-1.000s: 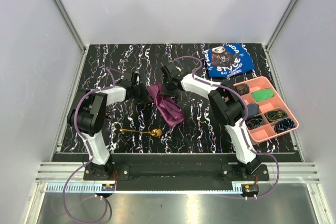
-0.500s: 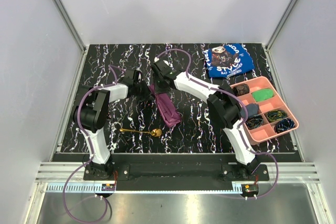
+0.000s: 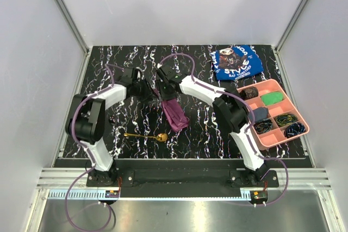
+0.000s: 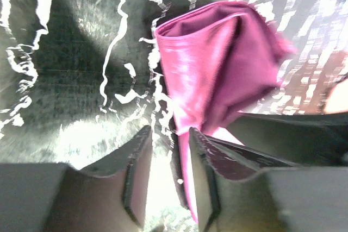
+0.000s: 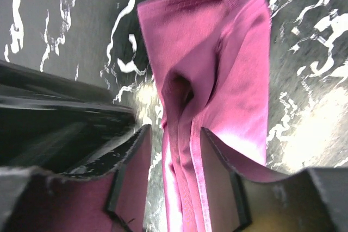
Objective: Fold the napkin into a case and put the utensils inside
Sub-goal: Fold the 2/3-rectangle-folded napkin at the center of the board.
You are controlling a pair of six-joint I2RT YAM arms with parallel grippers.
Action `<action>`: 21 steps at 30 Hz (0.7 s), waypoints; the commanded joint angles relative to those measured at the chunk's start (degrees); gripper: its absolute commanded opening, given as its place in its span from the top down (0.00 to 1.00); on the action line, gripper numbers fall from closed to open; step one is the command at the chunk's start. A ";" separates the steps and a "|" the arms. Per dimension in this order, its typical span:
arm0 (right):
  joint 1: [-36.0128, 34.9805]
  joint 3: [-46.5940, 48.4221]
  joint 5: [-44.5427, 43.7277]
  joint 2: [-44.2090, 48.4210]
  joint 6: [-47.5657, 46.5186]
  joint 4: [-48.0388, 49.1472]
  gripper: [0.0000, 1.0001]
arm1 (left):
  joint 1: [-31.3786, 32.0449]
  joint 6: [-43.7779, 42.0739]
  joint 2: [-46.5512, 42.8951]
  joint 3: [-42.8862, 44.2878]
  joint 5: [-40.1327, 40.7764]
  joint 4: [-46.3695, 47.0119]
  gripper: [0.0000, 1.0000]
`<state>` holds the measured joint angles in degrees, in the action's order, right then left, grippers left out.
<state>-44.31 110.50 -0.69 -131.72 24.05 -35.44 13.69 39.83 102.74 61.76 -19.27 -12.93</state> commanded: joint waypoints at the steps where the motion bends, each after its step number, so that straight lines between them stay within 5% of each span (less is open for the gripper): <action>1: 0.81 -3.18 7.25 6.74 -3.57 4.48 0.47 | -0.95 -1.51 -6.32 -0.50 -3.48 1.41 0.59; 7: 4.05 -8.89 13.77 11.56 -3.75 9.59 0.44 | -0.95 -0.46 -4.65 1.26 -7.89 5.10 0.50; 13: 10.63 -20.20 20.19 21.05 -3.22 15.12 0.32 | 0.81 -0.10 -2.46 4.16 -7.90 6.35 0.30; 17: 16.53 -26.38 27.92 21.78 -1.12 23.22 0.32 | 2.74 -2.21 -0.53 8.28 -2.72 2.74 0.33; 21: 17.24 -26.56 30.48 19.84 -0.50 26.38 0.45 | 3.01 -2.22 2.20 11.27 -2.44 2.21 0.38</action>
<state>-26.61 85.06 23.92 -110.59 22.59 -15.64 16.49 39.07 102.91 68.66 -23.70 -10.96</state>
